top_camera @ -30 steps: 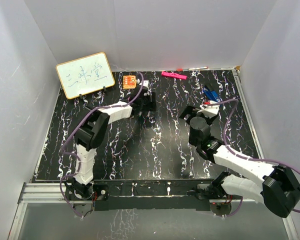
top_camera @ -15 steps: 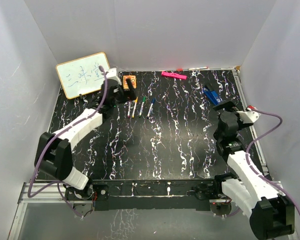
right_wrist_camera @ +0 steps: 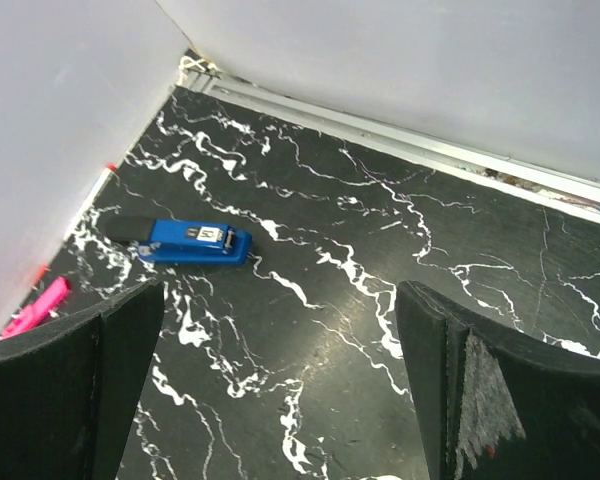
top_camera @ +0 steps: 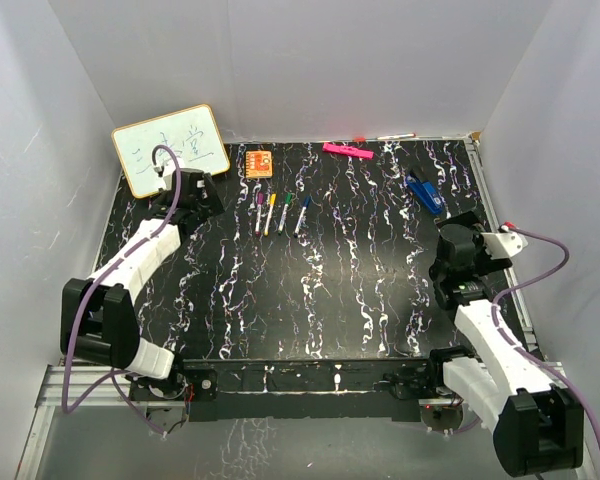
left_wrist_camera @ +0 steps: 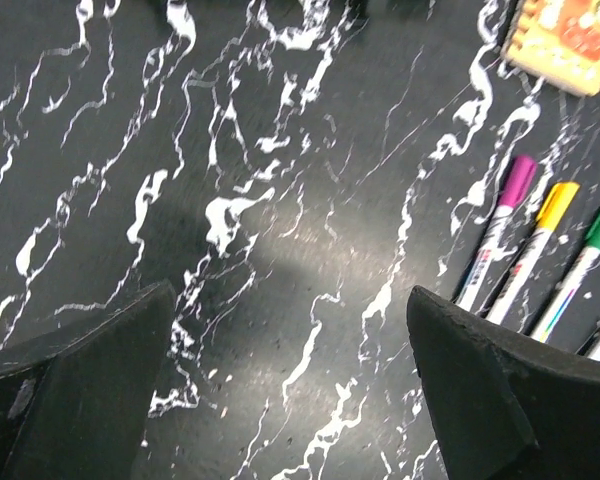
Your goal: Insert the pens into the pen caps
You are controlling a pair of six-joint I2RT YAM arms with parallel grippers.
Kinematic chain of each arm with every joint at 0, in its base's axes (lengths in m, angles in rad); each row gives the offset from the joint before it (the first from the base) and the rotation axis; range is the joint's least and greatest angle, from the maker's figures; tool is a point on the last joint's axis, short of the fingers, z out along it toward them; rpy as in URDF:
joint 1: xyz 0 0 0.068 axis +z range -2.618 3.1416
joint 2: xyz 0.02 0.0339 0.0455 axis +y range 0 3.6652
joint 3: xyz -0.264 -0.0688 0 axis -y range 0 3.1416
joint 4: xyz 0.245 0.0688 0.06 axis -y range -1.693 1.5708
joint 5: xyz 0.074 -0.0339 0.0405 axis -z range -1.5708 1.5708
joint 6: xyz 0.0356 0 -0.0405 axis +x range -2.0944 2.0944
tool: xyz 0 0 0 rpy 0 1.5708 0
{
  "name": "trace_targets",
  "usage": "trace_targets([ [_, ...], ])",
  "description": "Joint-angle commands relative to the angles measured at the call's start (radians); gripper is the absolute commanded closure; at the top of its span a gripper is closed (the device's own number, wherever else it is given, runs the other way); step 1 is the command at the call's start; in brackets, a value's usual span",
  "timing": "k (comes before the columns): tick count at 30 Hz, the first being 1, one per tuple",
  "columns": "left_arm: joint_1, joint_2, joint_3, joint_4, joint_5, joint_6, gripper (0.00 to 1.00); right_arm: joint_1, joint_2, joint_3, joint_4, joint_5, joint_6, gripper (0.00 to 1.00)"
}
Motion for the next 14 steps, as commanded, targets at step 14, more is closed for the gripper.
trace_targets([
  [14, -0.004, 0.032, -0.001, -0.136, -0.061, -0.080, 0.01, -0.003, 0.046, 0.036, -0.009, -0.008, 0.013, 0.02],
])
